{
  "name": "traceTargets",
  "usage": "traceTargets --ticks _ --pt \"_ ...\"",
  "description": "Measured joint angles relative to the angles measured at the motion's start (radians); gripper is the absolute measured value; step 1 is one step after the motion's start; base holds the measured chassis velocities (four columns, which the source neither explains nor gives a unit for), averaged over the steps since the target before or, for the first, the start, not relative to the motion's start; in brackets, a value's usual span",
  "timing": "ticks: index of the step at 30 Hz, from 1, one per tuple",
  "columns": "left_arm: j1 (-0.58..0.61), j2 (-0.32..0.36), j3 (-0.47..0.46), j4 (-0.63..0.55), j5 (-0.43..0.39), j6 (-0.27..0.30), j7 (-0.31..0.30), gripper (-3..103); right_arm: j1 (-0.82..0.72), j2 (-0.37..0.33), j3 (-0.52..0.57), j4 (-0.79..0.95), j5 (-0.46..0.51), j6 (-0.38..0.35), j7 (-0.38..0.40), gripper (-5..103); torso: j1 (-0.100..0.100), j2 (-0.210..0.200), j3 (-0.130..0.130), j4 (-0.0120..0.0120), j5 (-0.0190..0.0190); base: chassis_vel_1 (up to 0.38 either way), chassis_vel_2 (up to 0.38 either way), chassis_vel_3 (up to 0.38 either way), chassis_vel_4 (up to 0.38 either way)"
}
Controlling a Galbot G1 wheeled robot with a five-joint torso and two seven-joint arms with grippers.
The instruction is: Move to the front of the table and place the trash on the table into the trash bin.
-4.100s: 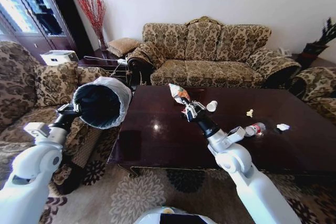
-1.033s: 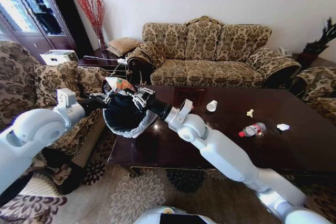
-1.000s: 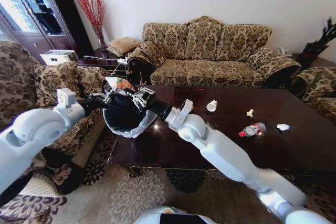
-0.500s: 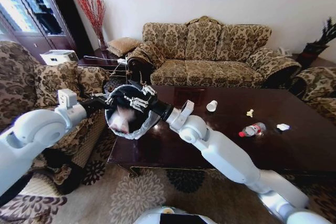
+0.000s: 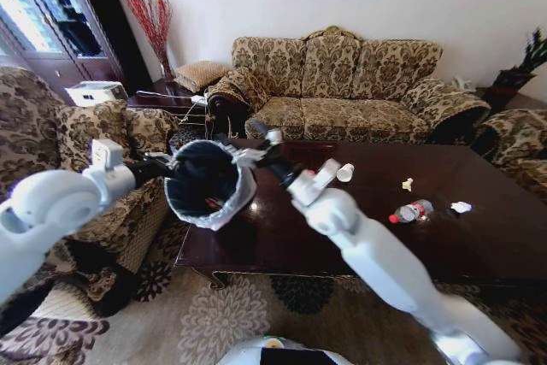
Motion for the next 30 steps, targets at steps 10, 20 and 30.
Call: traceTargets --ticks 10,20,30 --pt "0.0 -0.01 -0.048 -0.001 -0.061 0.025 -0.021 1 -0.295 -0.114 0.247 0.199 -0.008 -0.028 0.025 100 0.0 0.0 0.0 -0.0001 -0.0001 -0.004 0.005 0.006 -0.003" --pt "0.007 -0.031 -0.044 -0.035 -0.058 0.019 -0.031 1 -0.555 -0.1 0.393 0.311 -0.055 0.008 0.012 100 0.0 0.0 0.0 -0.0003 -0.0005 -0.132 0.122 0.113 -0.128" --pt "0.0 0.003 -0.1 -0.026 0.002 -0.032 -0.025 1 -0.705 -0.086 0.45 0.364 -0.083 0.054 -0.019 100 0.001 0.0 0.001 -0.0005 0.0 -0.187 0.168 0.174 -0.166"
